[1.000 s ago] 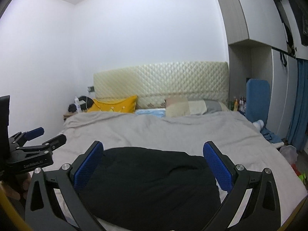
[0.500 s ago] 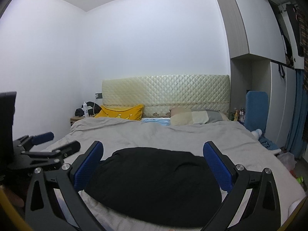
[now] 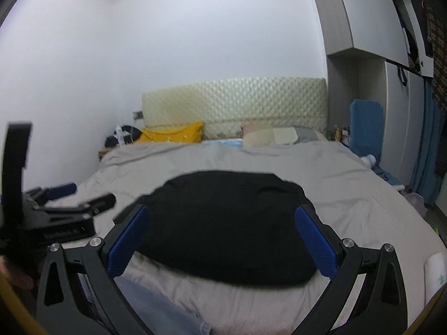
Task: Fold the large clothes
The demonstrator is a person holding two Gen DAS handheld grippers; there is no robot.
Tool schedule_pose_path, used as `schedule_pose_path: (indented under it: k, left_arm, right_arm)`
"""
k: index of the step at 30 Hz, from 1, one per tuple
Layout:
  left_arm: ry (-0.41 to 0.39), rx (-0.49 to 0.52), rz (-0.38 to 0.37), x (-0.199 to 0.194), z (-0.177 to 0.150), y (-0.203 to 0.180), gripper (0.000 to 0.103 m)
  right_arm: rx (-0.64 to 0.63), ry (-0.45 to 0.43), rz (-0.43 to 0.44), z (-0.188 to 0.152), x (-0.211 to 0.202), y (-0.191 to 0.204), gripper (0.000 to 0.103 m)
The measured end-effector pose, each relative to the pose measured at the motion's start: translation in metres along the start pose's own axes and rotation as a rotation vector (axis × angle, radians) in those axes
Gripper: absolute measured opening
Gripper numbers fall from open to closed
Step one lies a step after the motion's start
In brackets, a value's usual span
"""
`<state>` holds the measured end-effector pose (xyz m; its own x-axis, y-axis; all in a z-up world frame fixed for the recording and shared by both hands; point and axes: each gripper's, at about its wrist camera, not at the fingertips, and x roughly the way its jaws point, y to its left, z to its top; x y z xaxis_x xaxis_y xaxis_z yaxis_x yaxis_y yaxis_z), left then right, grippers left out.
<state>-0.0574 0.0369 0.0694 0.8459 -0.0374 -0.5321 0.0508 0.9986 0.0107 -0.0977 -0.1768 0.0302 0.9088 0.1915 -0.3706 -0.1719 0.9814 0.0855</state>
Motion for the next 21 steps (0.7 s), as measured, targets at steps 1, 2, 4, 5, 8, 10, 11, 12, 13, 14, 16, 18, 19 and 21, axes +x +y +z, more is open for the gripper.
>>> schedule_pose_path:
  k: [1,2,4,5,8,10,11,12,13,14,16,18,19,21]
  left_arm:
    - [0.008,-0.001,-0.003,0.001,-0.002,-0.002,0.098]
    - [0.019,0.001,-0.01,0.003,-0.003,-0.003,0.098]
    - [0.032,0.009,-0.013,0.006,-0.007,-0.005,0.098]
    - [0.036,0.01,-0.009,0.008,-0.008,-0.006,0.098]
    - [0.053,0.007,-0.007,0.012,-0.014,-0.006,0.098]
    - [0.06,0.005,-0.01,0.013,-0.015,-0.007,0.098]
    - [0.061,0.006,-0.01,0.014,-0.015,-0.007,0.098]
    - [0.06,0.005,-0.011,0.014,-0.015,-0.006,0.098]
    - [0.058,0.001,-0.01,0.014,-0.015,-0.005,0.098]
    - [0.058,-0.004,-0.008,0.014,-0.014,-0.004,0.098]
    - [0.061,-0.016,-0.009,0.014,-0.014,-0.002,0.098]
    - [0.059,-0.019,-0.004,0.013,-0.014,0.0,0.098]
    - [0.06,-0.02,-0.004,0.013,-0.014,-0.001,0.098]
    - [0.056,-0.022,-0.01,0.012,-0.015,-0.001,0.098]
  right_arm:
    - [0.0,0.012,-0.001,-0.004,0.002,0.0,0.103]
    - [-0.001,0.022,0.0,-0.008,0.002,0.0,0.103]
    - [-0.002,0.033,-0.009,-0.015,0.003,0.0,0.103]
    - [-0.002,0.032,-0.012,-0.018,0.002,-0.001,0.103]
    - [0.001,0.042,-0.022,-0.023,0.005,-0.002,0.103]
    - [0.004,0.049,-0.019,-0.023,0.007,-0.002,0.103]
    - [0.006,0.051,-0.021,-0.023,0.007,-0.003,0.103]
    - [0.009,0.055,-0.026,-0.022,0.008,-0.004,0.103]
    - [0.013,0.059,-0.028,-0.023,0.008,-0.004,0.103]
    - [0.016,0.061,-0.031,-0.023,0.008,-0.004,0.103]
    - [0.019,0.062,-0.032,-0.022,0.007,-0.001,0.103]
    - [0.017,0.059,-0.033,-0.023,0.006,-0.001,0.103]
    - [0.016,0.06,-0.034,-0.023,0.005,0.0,0.103]
    - [0.017,0.058,-0.028,-0.023,0.005,0.0,0.103]
